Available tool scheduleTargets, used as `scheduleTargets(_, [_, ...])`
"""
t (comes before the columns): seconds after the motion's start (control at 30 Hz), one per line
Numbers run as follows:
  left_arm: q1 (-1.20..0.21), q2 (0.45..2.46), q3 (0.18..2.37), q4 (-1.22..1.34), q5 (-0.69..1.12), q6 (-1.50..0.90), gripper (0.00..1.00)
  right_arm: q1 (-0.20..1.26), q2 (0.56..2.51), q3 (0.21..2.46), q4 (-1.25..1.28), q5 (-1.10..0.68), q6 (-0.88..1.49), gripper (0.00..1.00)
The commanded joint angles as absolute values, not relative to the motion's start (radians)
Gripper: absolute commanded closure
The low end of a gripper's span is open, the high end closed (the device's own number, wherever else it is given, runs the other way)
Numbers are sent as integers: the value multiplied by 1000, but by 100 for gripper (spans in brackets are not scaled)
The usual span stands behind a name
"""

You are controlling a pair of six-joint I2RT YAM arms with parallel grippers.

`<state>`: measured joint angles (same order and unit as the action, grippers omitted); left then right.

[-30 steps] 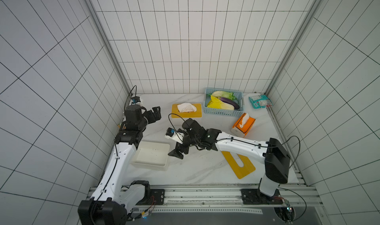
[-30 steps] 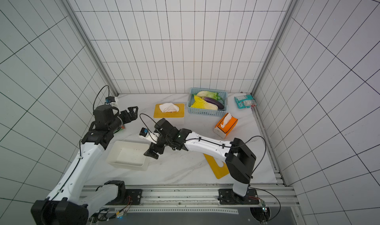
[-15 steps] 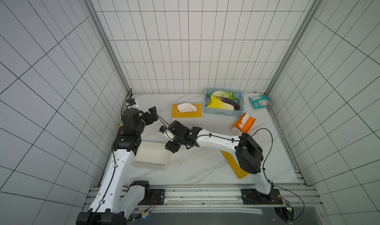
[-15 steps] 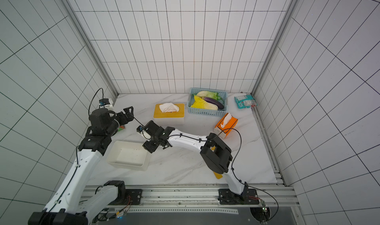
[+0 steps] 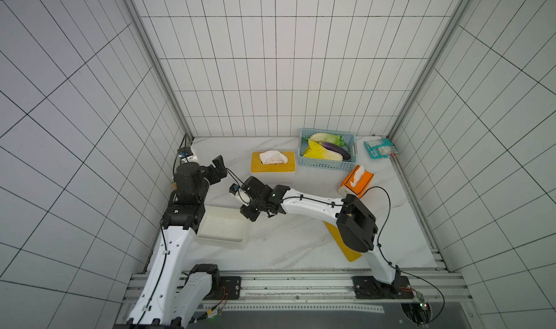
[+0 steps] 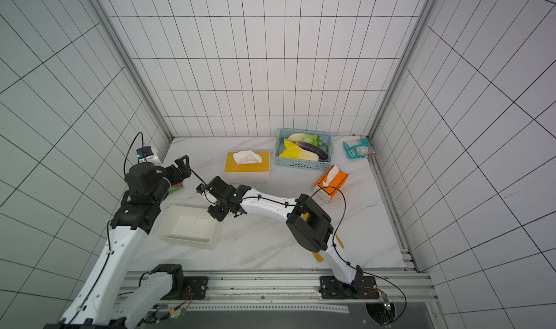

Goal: Put the tissue paper into the tissue box
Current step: Pick up the tissue box from the center of the board, then place the tissue box at the center of the board.

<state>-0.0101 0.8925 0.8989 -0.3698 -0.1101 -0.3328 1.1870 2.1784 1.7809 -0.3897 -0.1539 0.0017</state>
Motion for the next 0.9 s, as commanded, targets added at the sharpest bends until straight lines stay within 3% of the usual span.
scheduleTargets(0.0, [-6,876,887,-346,-137,-337,2,1196,2173,1770,-386,-137,-15,82])
scheduleTargets(0.23, [-6,870,882,-345,-156,-337,2,1169,2066,1666,-342,-160,-35,100])
scheduleTargets(0.5, [-6,857,882,-332,-105,-321,2,1041,1900,1511,-356,-276,-142,100])
scheduleTargets(0.73, [-6,850,859,-289,-47,-321,2,843,1751,1422,-571,-545,-510,100])
scheduleTargets(0.87, [-6,851,859,-282,-8,-321,2,778,1730,1403,-687,-516,-760,100])
